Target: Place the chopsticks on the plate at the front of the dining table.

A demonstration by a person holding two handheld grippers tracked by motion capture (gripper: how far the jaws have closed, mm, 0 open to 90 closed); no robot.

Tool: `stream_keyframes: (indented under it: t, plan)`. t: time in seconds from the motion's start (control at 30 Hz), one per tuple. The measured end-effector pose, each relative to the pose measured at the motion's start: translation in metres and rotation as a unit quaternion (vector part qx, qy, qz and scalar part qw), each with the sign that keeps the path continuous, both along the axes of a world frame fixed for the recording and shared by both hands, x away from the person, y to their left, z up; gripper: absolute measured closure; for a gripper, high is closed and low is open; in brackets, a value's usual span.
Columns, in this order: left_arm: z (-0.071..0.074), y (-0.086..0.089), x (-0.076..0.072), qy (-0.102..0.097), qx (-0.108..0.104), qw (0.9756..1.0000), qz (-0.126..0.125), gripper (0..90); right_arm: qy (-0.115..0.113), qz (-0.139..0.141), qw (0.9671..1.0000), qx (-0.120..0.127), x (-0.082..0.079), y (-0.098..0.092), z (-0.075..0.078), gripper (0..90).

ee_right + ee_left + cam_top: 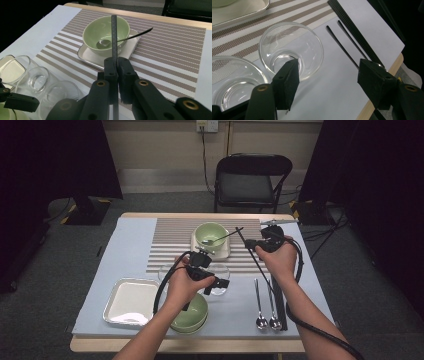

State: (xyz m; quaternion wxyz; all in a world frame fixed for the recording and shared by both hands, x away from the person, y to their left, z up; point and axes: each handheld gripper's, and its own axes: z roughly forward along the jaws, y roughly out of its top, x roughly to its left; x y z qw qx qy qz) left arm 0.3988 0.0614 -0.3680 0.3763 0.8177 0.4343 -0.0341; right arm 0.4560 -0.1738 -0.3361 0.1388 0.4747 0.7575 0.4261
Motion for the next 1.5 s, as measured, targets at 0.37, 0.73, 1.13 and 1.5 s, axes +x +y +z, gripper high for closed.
stream_keyframes:
  t: [0.37,0.73,1.13,1.5]
  plan:
    - [0.0,-0.011,-0.001,-0.002,-0.004,1.0,-0.002,33.7,-0.001,0.006,1.0,0.007,0.001,0.008,0.0,86.6]
    - [-0.005,-0.022,0.001,0.002,-0.01,0.9999,-0.004,33.7,-0.004,0.015,0.9999,0.005,0.0,0.017,0.005,86.6]
    - [-0.007,-0.028,0.001,0.007,-0.016,0.9998,-0.007,33.9,-0.003,0.02,0.9998,0.009,-0.001,0.024,0.006,86.6]
    - [-0.008,-0.032,0.002,0.005,-0.024,0.9997,-0.002,34.5,-0.007,0.022,0.9997,0.011,-0.001,0.032,0.007,86.6]
